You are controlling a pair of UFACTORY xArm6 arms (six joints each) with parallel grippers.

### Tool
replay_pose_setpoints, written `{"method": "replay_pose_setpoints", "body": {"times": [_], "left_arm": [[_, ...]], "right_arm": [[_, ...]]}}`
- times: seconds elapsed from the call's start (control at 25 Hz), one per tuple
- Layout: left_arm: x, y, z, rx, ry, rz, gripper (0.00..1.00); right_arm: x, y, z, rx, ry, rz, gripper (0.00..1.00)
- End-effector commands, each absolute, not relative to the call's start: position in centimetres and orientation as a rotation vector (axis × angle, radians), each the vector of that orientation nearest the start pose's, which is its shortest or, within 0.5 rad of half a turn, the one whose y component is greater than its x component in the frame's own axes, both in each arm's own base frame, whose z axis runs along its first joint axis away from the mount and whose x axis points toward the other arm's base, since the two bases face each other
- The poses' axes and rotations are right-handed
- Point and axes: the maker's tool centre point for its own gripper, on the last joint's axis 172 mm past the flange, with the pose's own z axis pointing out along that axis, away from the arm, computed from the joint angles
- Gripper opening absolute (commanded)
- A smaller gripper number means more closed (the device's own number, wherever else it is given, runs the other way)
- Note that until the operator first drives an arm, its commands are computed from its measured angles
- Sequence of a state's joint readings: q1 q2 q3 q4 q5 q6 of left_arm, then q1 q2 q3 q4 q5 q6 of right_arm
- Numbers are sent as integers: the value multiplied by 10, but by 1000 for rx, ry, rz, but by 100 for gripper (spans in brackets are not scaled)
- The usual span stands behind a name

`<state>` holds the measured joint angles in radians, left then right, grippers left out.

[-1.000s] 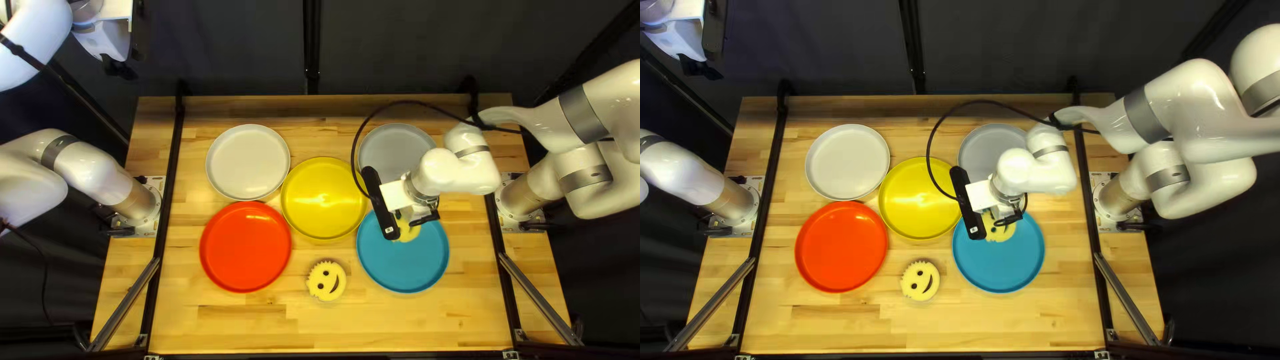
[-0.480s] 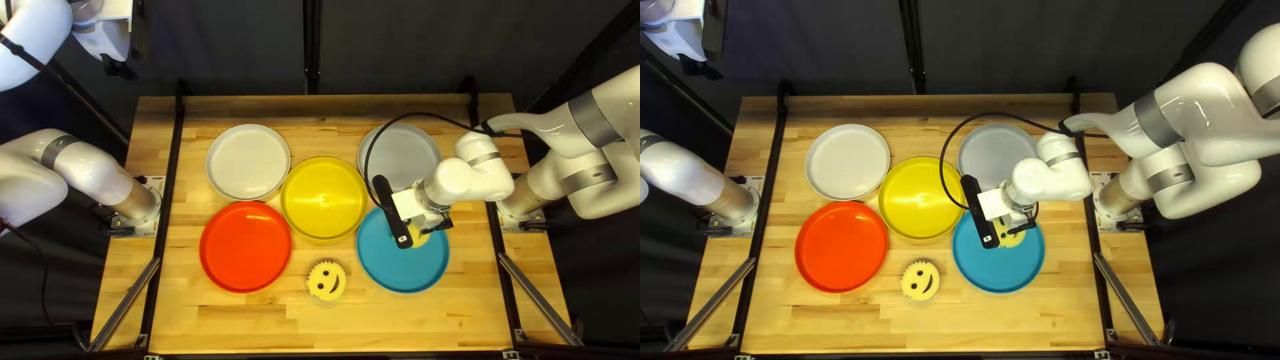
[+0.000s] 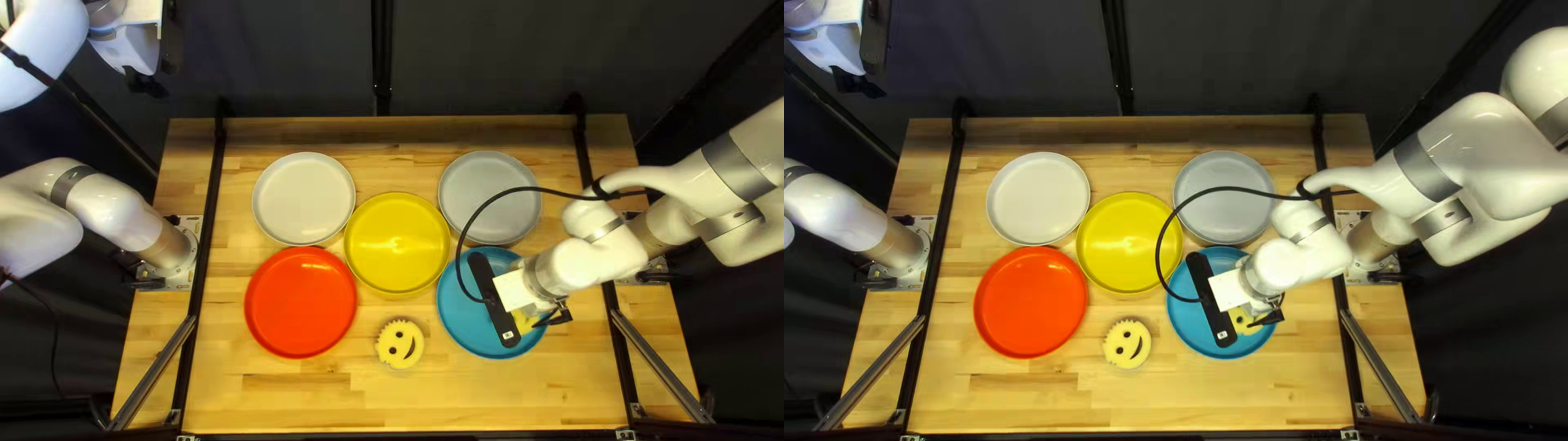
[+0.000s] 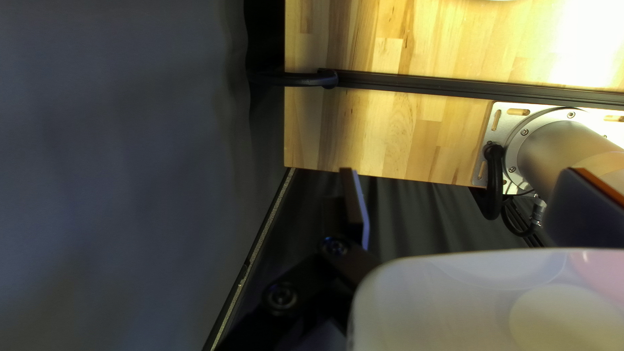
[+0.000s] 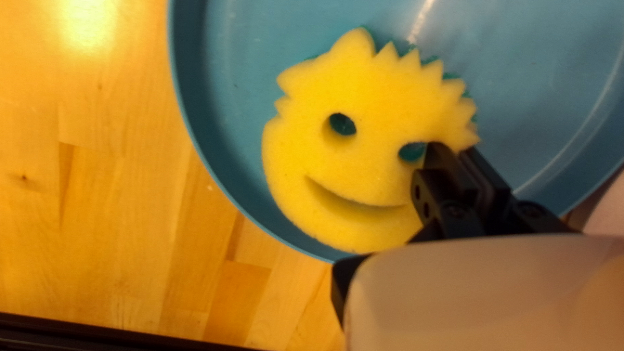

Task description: Pick up sponge and scrub the plate

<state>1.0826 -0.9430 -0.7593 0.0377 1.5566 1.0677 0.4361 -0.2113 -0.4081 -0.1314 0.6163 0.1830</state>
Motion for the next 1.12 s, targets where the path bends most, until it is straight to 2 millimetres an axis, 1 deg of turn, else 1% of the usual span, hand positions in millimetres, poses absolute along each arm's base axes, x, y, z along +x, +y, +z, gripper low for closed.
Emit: {"method": "replay_pose_setpoints", "body": {"times": [0.04, 0.4, 0.6, 0.68, 0.88, 1.12], "left_arm": [[106, 221, 344, -2995, -26, -54, 100], [106, 221, 344, -2995, -26, -54, 100], [106, 221, 344, -2995, -26, -54, 100], [106, 221, 344, -2995, -26, -54, 100], [106, 221, 344, -2995, -26, -54, 100], [106, 221, 344, -2995, -26, -54, 100]], "right_arm": [[304, 104, 53, -3153, -560, -41, 0], [306, 48, 54, -3141, -535, -34, 0], [304, 36, 58, -3144, -534, -25, 0], [303, 38, 59, -3146, -536, -23, 0], [296, 56, 55, -3149, -557, -18, 0], [291, 87, 56, -3158, -594, -14, 0]]}}
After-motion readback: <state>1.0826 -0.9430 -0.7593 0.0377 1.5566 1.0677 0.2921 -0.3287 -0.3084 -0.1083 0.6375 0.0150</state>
